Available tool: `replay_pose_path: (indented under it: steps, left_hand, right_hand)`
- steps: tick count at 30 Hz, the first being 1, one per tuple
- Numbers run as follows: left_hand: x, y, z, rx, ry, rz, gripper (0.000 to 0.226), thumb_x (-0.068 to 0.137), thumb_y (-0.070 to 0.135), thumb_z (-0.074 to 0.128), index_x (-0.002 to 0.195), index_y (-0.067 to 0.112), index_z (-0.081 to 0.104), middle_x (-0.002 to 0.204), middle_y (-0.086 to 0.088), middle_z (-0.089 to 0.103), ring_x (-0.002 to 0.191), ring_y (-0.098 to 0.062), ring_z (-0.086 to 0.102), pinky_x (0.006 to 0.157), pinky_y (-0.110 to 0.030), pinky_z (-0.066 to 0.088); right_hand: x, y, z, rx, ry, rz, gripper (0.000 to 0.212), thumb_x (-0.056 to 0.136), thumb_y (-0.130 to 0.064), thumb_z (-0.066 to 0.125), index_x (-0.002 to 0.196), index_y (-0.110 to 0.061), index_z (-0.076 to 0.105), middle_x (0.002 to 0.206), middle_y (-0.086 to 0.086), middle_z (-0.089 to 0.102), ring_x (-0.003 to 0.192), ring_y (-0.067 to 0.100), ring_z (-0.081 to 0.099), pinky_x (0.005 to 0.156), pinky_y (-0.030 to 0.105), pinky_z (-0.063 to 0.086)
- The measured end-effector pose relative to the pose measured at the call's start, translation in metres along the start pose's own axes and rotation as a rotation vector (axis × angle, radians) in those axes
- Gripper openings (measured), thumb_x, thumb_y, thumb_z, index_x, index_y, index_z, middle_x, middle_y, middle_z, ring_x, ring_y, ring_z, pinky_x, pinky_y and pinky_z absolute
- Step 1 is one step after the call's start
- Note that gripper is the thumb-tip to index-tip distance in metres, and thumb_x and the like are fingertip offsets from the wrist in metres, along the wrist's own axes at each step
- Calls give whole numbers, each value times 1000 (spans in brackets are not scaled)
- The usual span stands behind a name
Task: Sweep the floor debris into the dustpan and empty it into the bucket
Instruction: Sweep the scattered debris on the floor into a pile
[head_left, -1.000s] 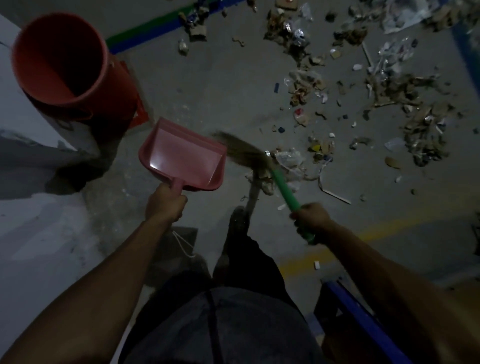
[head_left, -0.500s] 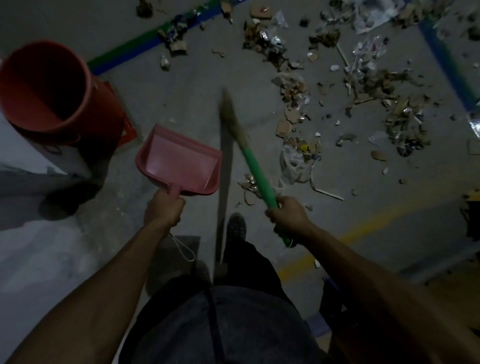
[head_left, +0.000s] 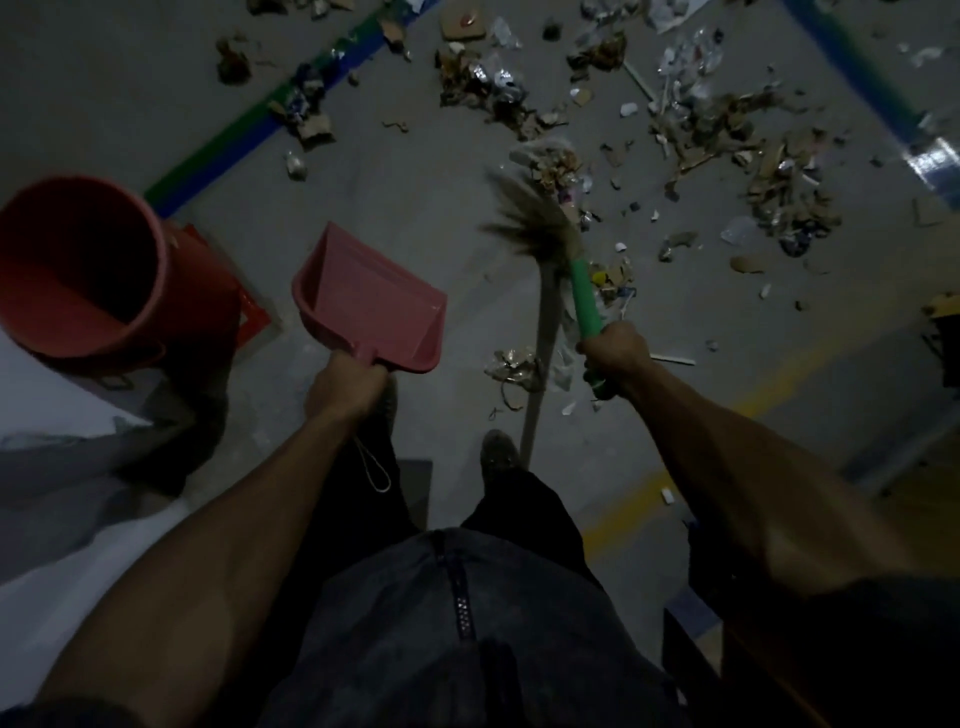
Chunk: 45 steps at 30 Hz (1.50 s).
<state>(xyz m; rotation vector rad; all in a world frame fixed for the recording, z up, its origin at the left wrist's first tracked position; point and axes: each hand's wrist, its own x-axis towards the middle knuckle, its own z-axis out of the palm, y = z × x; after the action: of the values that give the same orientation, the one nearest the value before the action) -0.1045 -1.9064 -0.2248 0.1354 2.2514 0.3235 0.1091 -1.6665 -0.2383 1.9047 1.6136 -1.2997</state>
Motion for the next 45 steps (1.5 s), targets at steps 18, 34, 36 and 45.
replay_pose_path:
  steps: [18, 34, 36, 45]
  left_hand:
    - [118, 91, -79, 601, -244, 456, 50, 87, 14, 50, 129, 1, 26, 114, -29, 58, 93, -44, 62, 83, -50, 54]
    - [150, 71, -43, 678, -338, 424, 50, 89, 15, 51, 131, 5, 28, 114, -24, 54, 86, -38, 60, 55, -34, 51]
    - [158, 67, -40, 690, -330, 418, 50, 89, 14, 51, 132, 5, 28, 115, -26, 55, 89, -39, 60, 51, -32, 48]
    - [157, 61, -33, 664, -322, 392, 50, 89, 16, 51, 132, 9, 28, 111, -24, 56, 87, -37, 61, 47, -28, 45]
  right_hand:
    - [-134, -32, 212, 777, 390, 511, 85, 80, -4, 66, 147, -31, 22, 95, 13, 66, 51, 23, 67, 54, 37, 59]
    - [-44, -14, 224, 843, 291, 649, 41, 78, -9, 67, 117, 1, 58, 109, 22, 67, 94, 38, 69, 82, 49, 59]
    - [-22, -36, 212, 793, 264, 523, 40, 78, -9, 65, 117, 1, 59, 111, 22, 67, 96, 38, 68, 84, 48, 58]
    - [-25, -59, 174, 666, 303, 218, 33, 80, -10, 59, 112, -13, 57, 98, 13, 64, 84, 32, 66, 73, 45, 60]
